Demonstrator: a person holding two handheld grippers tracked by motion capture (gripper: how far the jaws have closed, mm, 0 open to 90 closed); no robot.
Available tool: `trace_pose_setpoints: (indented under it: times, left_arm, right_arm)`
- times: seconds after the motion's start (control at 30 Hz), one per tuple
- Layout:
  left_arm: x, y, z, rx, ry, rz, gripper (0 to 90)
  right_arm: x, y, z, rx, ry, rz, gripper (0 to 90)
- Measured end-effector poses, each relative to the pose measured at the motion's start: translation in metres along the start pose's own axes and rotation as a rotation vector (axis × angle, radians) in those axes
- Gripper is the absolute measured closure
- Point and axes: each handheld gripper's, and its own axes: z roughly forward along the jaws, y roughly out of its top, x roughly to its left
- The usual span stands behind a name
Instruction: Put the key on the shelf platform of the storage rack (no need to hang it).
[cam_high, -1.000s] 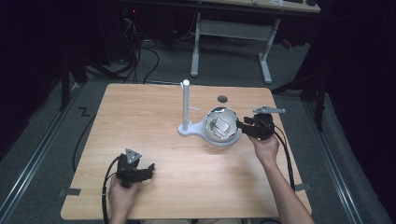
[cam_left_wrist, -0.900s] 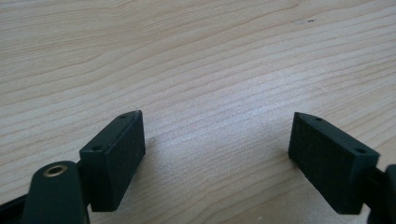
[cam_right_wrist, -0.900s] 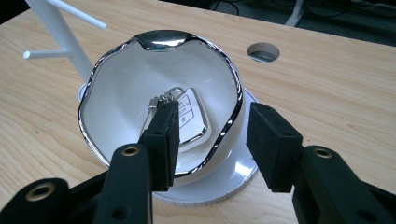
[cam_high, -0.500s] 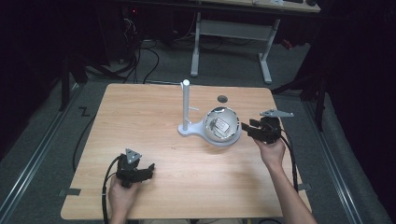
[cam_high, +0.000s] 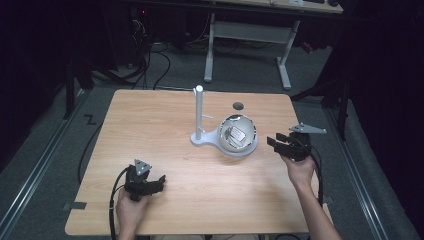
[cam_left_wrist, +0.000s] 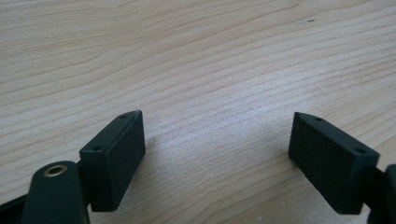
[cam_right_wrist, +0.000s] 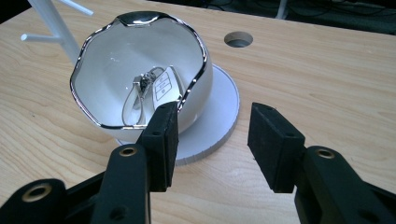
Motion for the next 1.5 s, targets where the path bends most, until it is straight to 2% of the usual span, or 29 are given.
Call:
trace_pose_setpoints:
  times: [0.8, 1.5]
  left_arm:
    - [0.0, 0.0, 0.0, 0.0, 0.001, 0.001, 19.0]
    - [0.0, 0.0, 0.0, 0.0, 0.001, 0.001, 19.0]
  right_arm:
    - [-0.002, -0.027, -0.026, -0.019, 0.012, 0.021, 53.0]
    - [0.006, -0.049, -0.033, -0.022, 0.042, 0.031, 53.0]
